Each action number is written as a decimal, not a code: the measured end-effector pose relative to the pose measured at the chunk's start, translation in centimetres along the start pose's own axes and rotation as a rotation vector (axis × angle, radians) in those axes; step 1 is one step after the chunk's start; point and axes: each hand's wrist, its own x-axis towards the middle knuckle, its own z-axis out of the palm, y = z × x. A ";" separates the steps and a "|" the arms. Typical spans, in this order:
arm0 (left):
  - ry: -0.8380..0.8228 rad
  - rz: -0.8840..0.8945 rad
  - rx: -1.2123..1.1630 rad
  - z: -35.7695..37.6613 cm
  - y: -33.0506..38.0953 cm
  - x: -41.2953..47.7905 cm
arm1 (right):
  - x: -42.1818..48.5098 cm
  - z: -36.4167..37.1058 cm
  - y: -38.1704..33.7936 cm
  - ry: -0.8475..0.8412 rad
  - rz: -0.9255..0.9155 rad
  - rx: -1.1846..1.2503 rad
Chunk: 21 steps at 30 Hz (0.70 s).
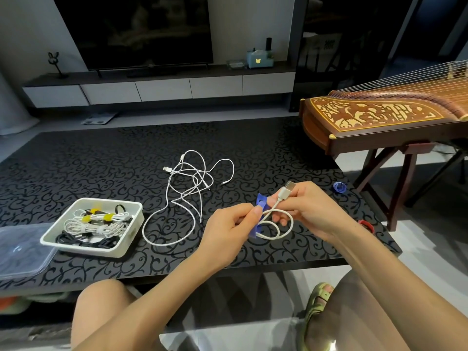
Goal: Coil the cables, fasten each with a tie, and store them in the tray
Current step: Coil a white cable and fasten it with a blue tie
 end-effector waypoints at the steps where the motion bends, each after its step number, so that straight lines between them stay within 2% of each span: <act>1: -0.005 -0.007 -0.004 0.0 0.0 0.0 | -0.1 0.0 -0.1 -0.025 0.004 0.005; 4: -0.019 -0.019 -0.029 0.1 0.0 0.0 | -0.1 0.0 0.0 -0.077 0.042 0.077; 8: -0.044 -0.019 -0.044 0.1 -0.1 0.1 | 0.3 0.2 0.4 -0.053 0.162 0.293; 11: -0.062 -0.025 -0.038 0.0 -0.2 0.0 | 0.3 0.4 0.4 -0.132 0.195 0.354; 21: -0.123 -0.056 -0.063 -0.1 0.2 0.0 | 0.5 -0.2 0.2 -0.350 0.243 0.294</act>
